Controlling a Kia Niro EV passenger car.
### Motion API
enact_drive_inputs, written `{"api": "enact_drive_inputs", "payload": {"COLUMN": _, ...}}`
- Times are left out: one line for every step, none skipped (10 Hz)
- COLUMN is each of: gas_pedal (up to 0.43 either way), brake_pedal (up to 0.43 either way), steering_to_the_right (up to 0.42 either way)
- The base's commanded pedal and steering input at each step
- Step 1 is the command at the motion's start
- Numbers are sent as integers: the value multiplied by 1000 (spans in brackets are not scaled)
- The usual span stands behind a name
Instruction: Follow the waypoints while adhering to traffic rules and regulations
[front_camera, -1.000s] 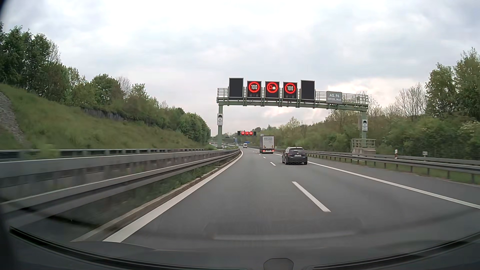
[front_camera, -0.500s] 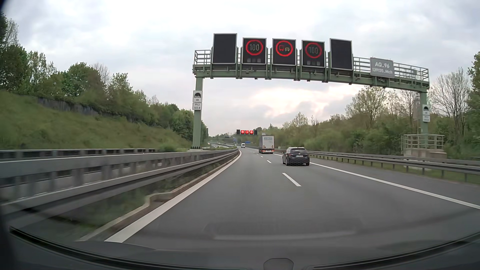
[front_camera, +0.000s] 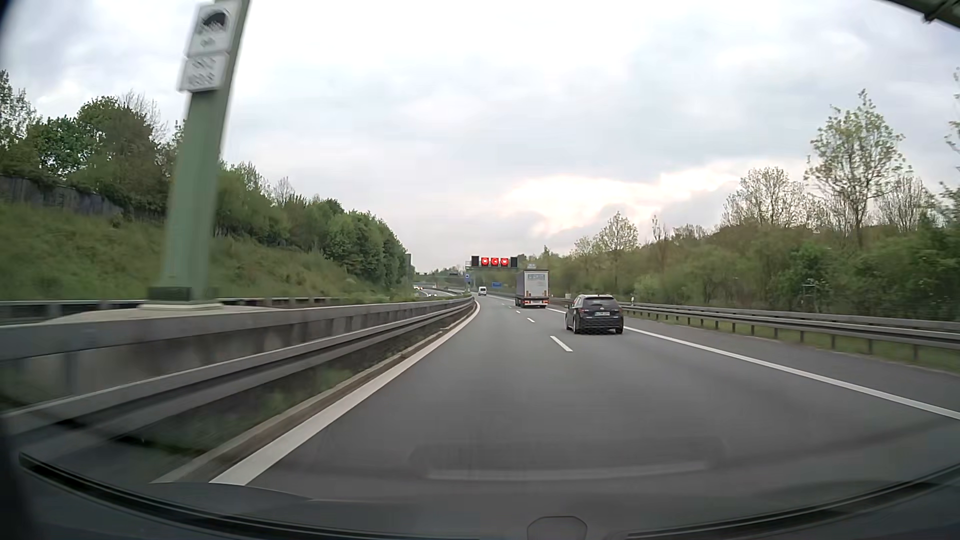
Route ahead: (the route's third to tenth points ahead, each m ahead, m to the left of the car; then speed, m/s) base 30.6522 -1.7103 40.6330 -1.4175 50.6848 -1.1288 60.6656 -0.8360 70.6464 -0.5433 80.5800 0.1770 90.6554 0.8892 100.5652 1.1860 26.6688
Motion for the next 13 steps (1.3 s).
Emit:
{"api": "enact_drive_inputs", "payload": {"gas_pedal": 67, "brake_pedal": 0, "steering_to_the_right": -3}}
{"api": "enact_drive_inputs", "payload": {"gas_pedal": 79, "brake_pedal": 0, "steering_to_the_right": -3}}
{"api": "enact_drive_inputs", "payload": {"gas_pedal": 79, "brake_pedal": 0, "steering_to_the_right": -3}}
{"api": "enact_drive_inputs", "payload": {"gas_pedal": 79, "brake_pedal": 0, "steering_to_the_right": -3}}
{"api": "enact_drive_inputs", "payload": {"gas_pedal": 79, "brake_pedal": 0, "steering_to_the_right": -3}}
{"api": "enact_drive_inputs", "payload": {"gas_pedal": 79, "brake_pedal": 0, "steering_to_the_right": -4}}
{"api": "enact_drive_inputs", "payload": {"gas_pedal": 79, "brake_pedal": 0, "steering_to_the_right": -4}}
{"api": "enact_drive_inputs", "payload": {"gas_pedal": 79, "brake_pedal": 0, "steering_to_the_right": -5}}
{"api": "enact_drive_inputs", "payload": {"gas_pedal": 79, "brake_pedal": 0, "steering_to_the_right": -6}}
{"api": "enact_drive_inputs", "payload": {"gas_pedal": 87, "brake_pedal": 0, "steering_to_the_right": -6}}
{"api": "enact_drive_inputs", "payload": {"gas_pedal": 110, "brake_pedal": 0, "steering_to_the_right": -6}}
{"api": "enact_drive_inputs", "payload": {"gas_pedal": 118, "brake_pedal": 0, "steering_to_the_right": -6}}
{"api": "enact_drive_inputs", "payload": {"gas_pedal": 130, "brake_pedal": 0, "steering_to_the_right": -6}}
